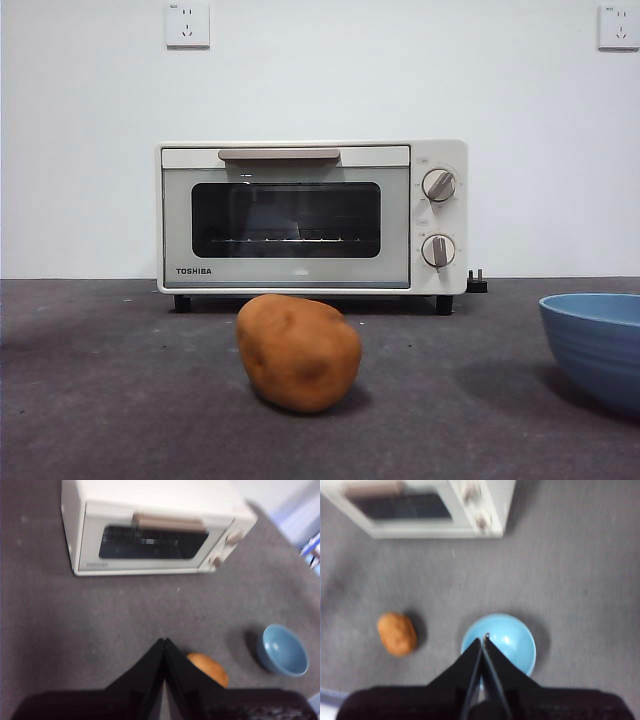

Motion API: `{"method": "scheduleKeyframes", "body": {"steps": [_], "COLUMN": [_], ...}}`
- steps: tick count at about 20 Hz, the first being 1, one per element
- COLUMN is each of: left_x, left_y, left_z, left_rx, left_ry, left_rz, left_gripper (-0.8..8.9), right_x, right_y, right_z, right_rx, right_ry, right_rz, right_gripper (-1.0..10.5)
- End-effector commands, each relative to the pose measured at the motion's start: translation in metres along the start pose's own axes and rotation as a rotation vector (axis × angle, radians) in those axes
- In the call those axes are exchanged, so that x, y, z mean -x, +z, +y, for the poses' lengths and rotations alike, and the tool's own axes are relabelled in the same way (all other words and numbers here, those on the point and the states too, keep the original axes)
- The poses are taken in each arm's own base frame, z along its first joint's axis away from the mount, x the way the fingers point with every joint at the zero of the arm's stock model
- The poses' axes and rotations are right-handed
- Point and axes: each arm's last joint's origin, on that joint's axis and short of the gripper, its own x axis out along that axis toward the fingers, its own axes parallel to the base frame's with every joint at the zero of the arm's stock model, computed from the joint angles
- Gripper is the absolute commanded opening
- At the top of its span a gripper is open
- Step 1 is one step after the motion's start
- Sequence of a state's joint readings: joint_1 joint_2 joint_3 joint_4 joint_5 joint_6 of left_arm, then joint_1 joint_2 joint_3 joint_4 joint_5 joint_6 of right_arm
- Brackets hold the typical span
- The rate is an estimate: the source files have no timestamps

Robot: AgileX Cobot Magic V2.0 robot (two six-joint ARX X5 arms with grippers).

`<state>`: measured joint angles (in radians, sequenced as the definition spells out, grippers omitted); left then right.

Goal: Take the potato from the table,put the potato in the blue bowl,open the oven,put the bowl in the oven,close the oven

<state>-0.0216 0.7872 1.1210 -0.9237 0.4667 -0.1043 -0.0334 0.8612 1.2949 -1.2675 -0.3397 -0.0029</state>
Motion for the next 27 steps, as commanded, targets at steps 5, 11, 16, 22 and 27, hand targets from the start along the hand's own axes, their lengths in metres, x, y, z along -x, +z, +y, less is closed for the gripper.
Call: {"method": "scheduleKeyframes", "body": {"steps": [5, 11, 16, 22, 27], "left_x": [-0.012, -0.022, -0.022, -0.028, -0.033], "left_y": [0.000, -0.001, -0.001, -0.001, 0.000], "left_z": [0.006, 0.010, 0.010, 0.013, 0.016], "left_rx": [-0.058, -0.045, -0.044, -0.033, -0.023], "left_ry": [-0.025, -0.060, -0.059, -0.058, -0.055], "left_rz": [0.098, 0.169, 0.172, 0.195, 0.215], "left_gripper": [-0.06, -0.06, -0.06, -0.05, -0.05], "right_x": [-0.039, -0.103, -0.159, -0.211, -0.237], "right_y": [0.024, 0.043, 0.035, 0.002, -0.012], "right_z": [-0.010, 0.037, 0.098, 0.173, 0.200], "right_rx": [0.028, 0.217, 0.372, 0.595, 0.655], "right_ry": [0.043, 0.186, 0.292, 0.286, 0.218], "right_rz": [0.126, 0.224, 0.333, 0.439, 0.441], "right_gripper": [-0.1, 0.0, 0.1, 2.5, 6.6]}}
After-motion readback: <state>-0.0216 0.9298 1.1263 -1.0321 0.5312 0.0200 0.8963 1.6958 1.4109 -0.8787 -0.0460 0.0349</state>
